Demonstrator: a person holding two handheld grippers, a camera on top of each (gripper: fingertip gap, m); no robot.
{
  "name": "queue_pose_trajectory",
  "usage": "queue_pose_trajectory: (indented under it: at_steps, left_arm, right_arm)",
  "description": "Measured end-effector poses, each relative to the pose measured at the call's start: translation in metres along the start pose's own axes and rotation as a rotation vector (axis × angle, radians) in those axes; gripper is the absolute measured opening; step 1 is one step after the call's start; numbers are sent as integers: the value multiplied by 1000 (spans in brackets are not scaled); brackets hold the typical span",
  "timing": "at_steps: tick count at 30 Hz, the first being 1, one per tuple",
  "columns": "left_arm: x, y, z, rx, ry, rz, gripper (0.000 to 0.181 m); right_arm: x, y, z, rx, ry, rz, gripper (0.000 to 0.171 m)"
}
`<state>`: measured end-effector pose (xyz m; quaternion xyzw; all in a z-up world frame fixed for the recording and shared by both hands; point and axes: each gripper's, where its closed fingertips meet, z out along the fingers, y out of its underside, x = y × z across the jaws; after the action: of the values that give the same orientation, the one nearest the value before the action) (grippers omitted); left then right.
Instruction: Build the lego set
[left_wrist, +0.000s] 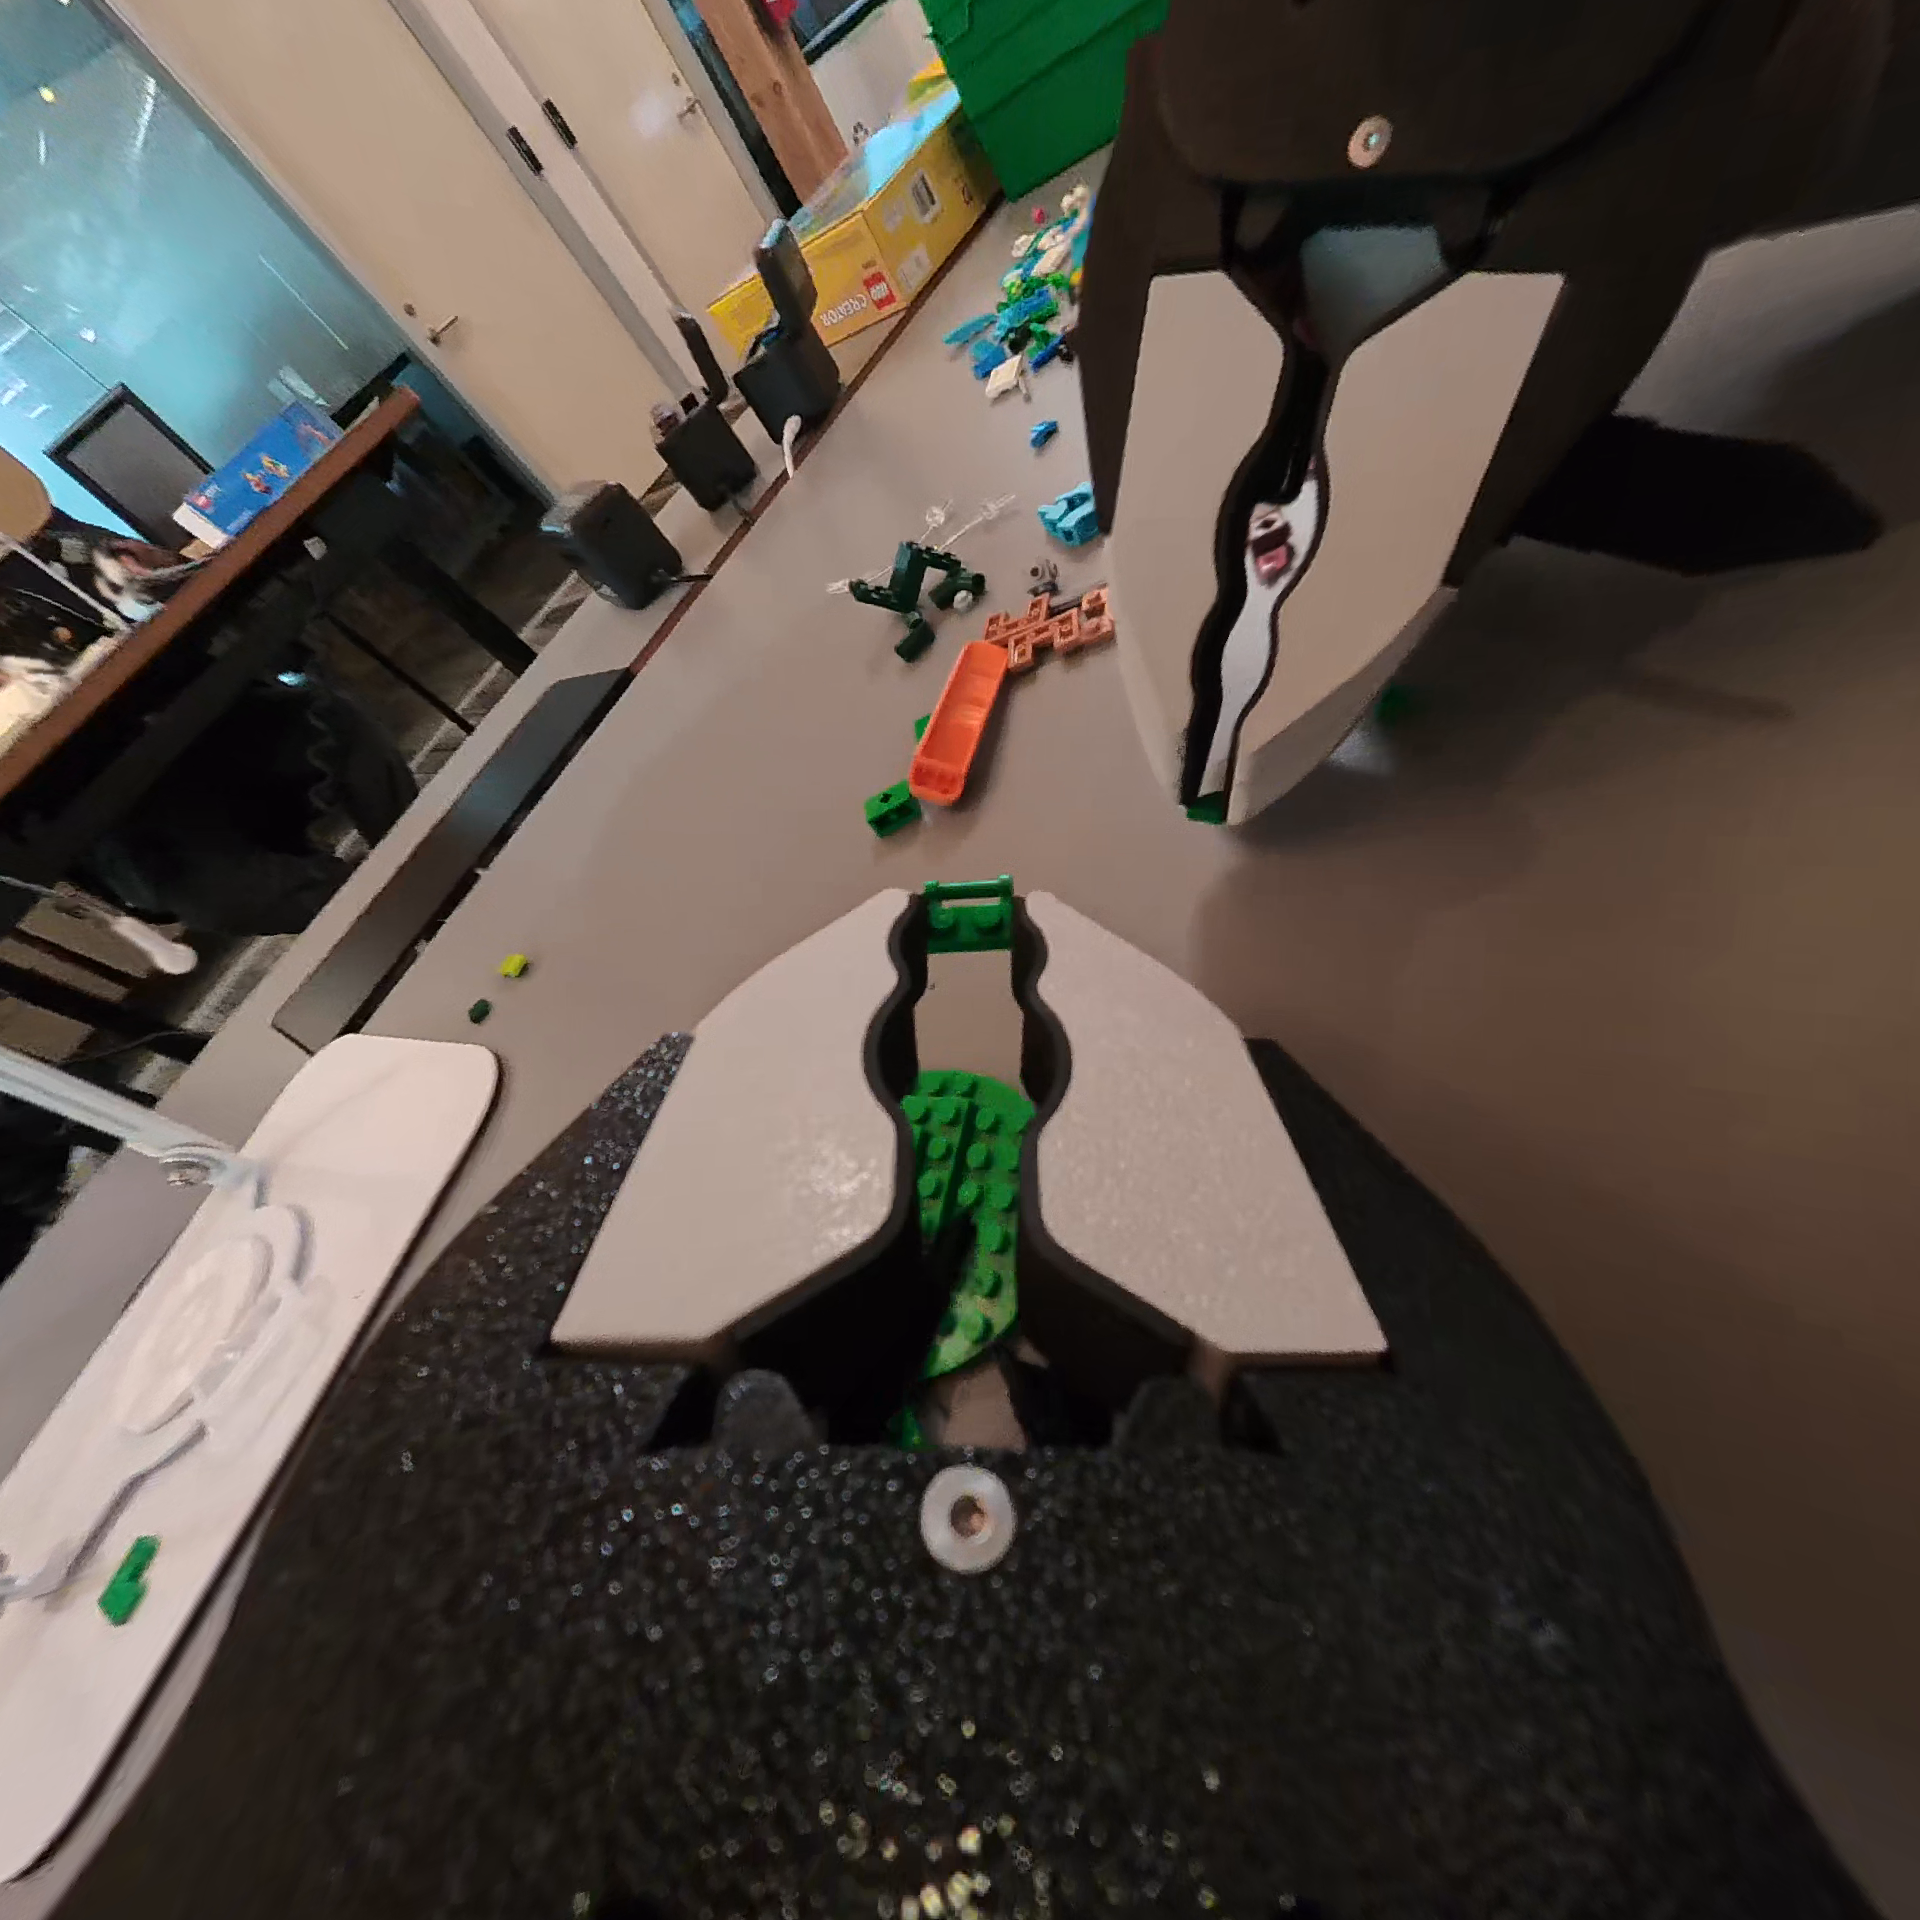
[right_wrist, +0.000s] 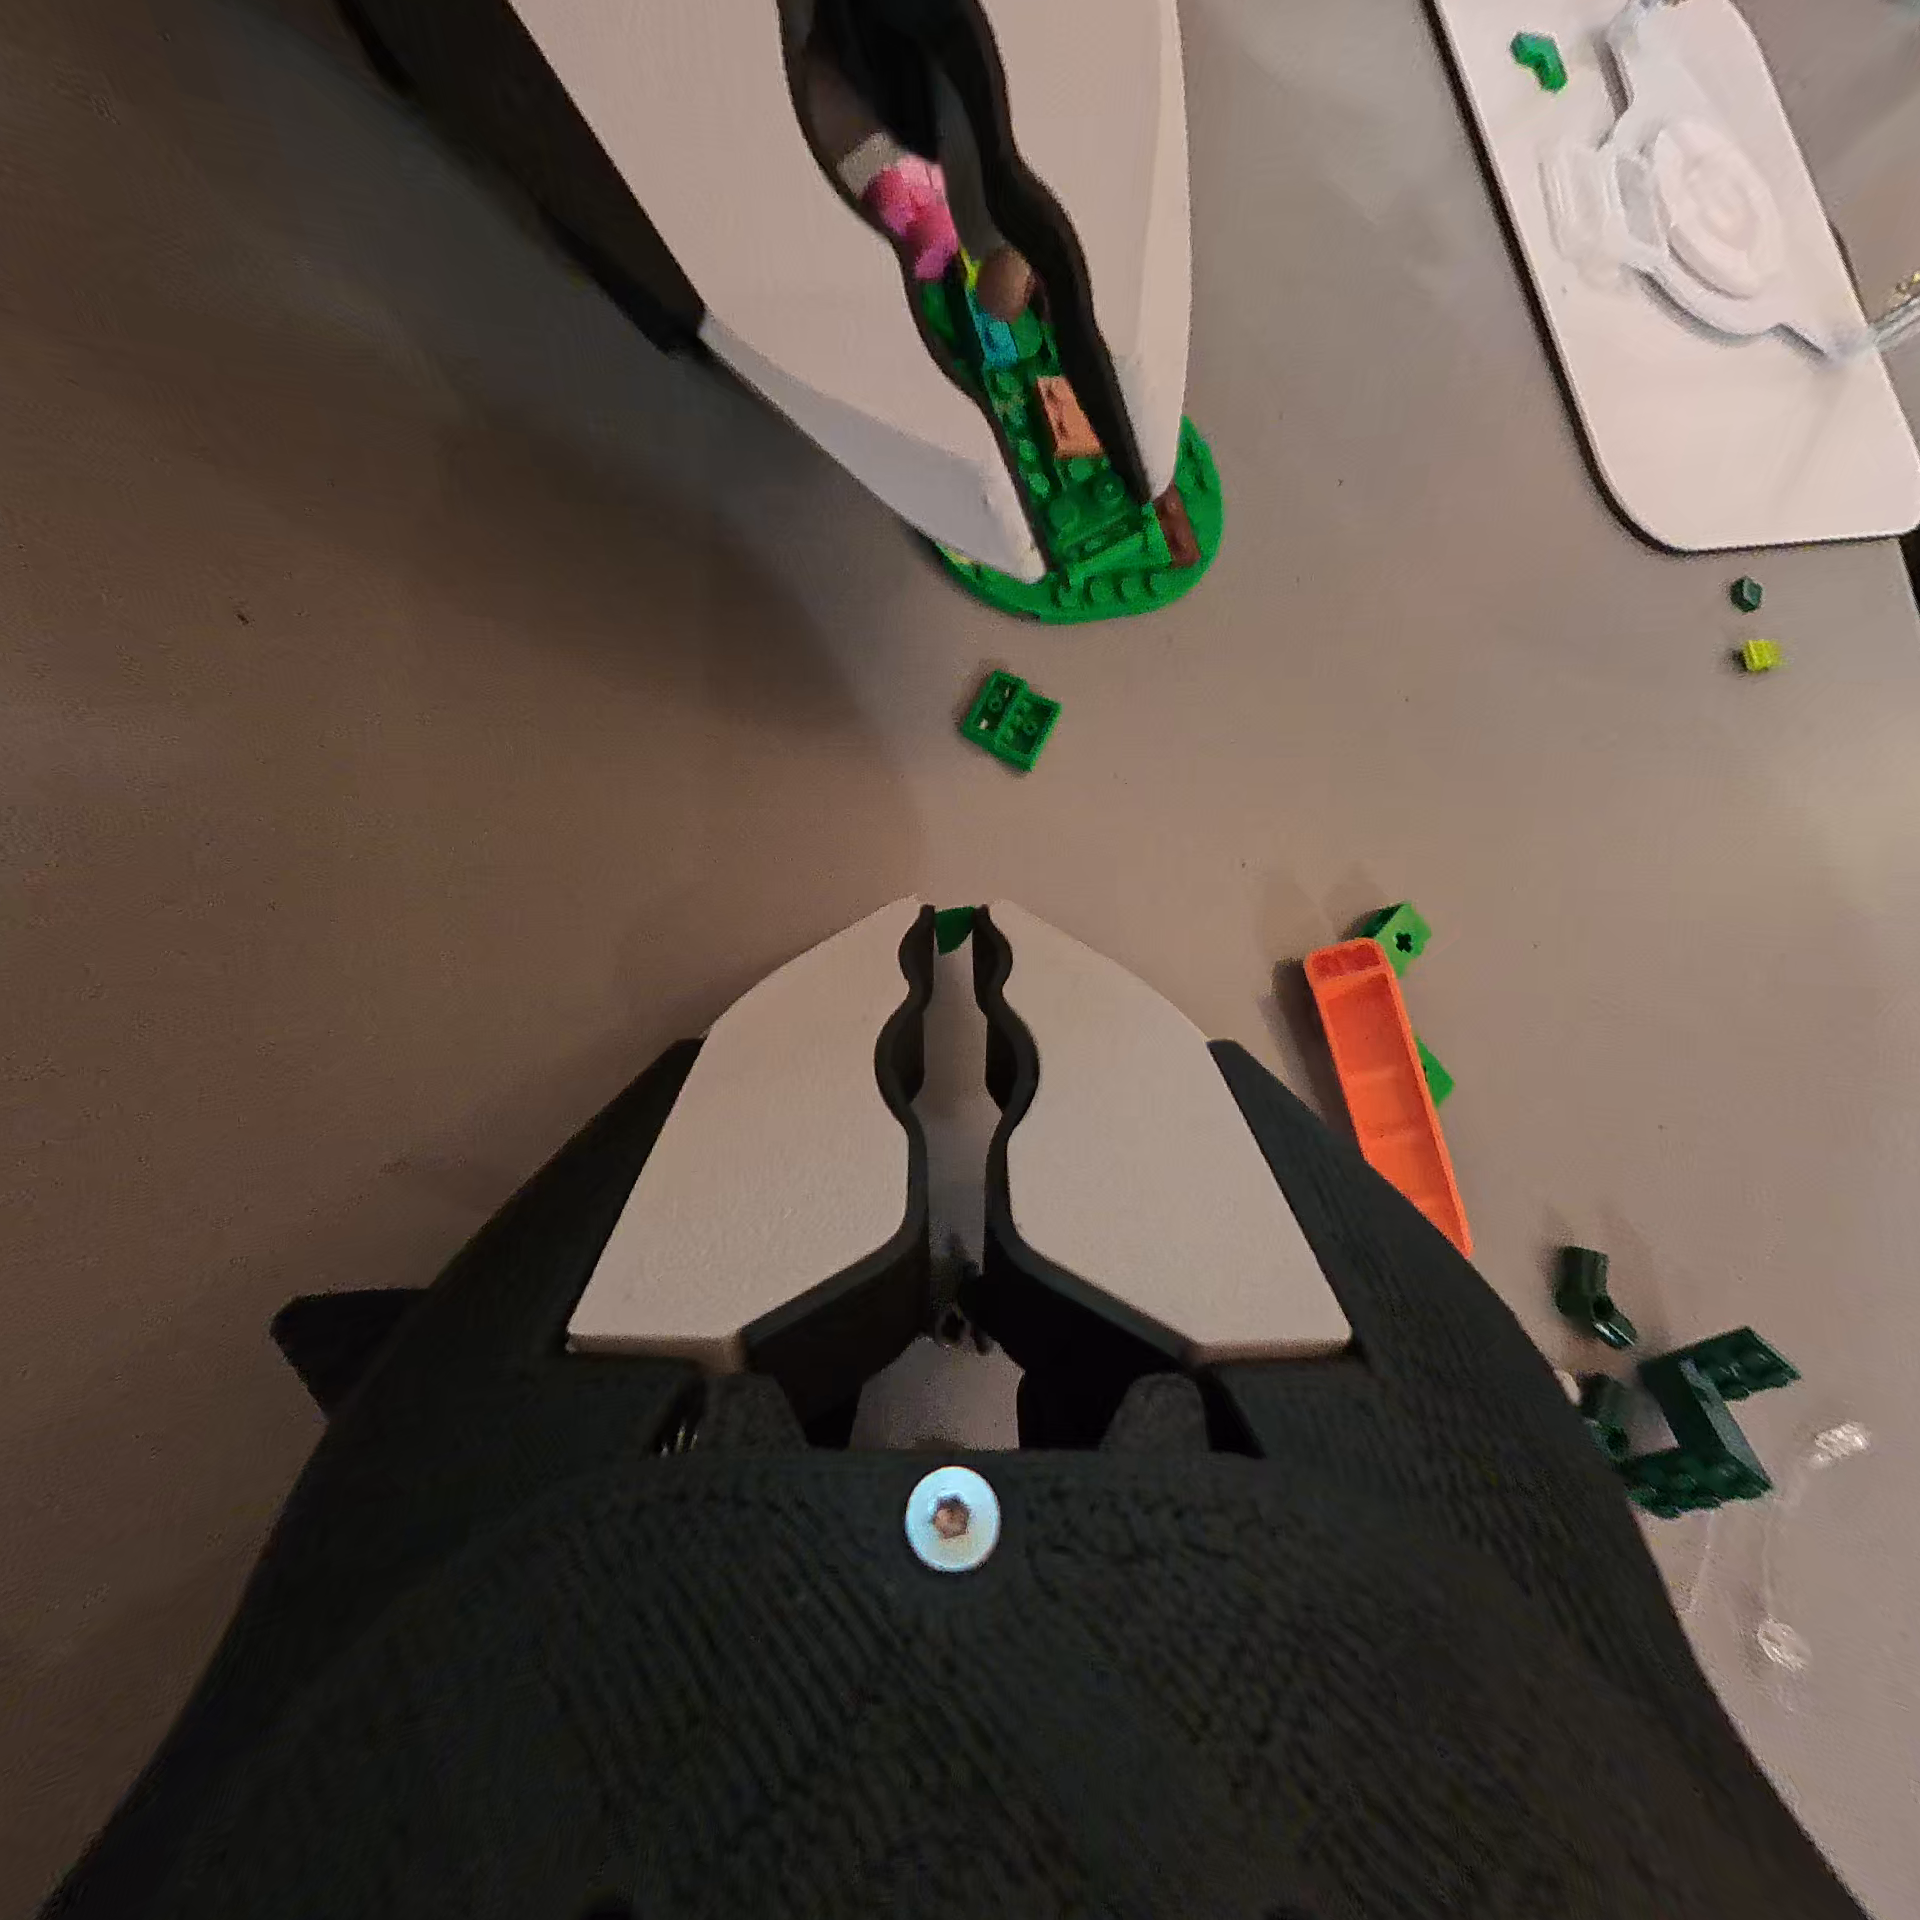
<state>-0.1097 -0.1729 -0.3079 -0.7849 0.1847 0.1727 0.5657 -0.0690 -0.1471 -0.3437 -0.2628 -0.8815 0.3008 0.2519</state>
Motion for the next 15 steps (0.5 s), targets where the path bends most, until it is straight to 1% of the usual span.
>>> queue_pose_trajectory:
  at_steps: [5, 10, 15]
  left_arm:
    - [3, 0, 0, -2, 38, -54, 15]
    - [3, 1, 1, -11, 11, -19, 15]
    - [3, 2, 1, -16, 7, -13, 15]
  right_arm:
    - [0, -3, -2, 16, 2, 2, 5]
    - [-3, -10, -4, 62, -17, 23, 5]
    - [-3, -7, -2, 47, -21, 35, 5]
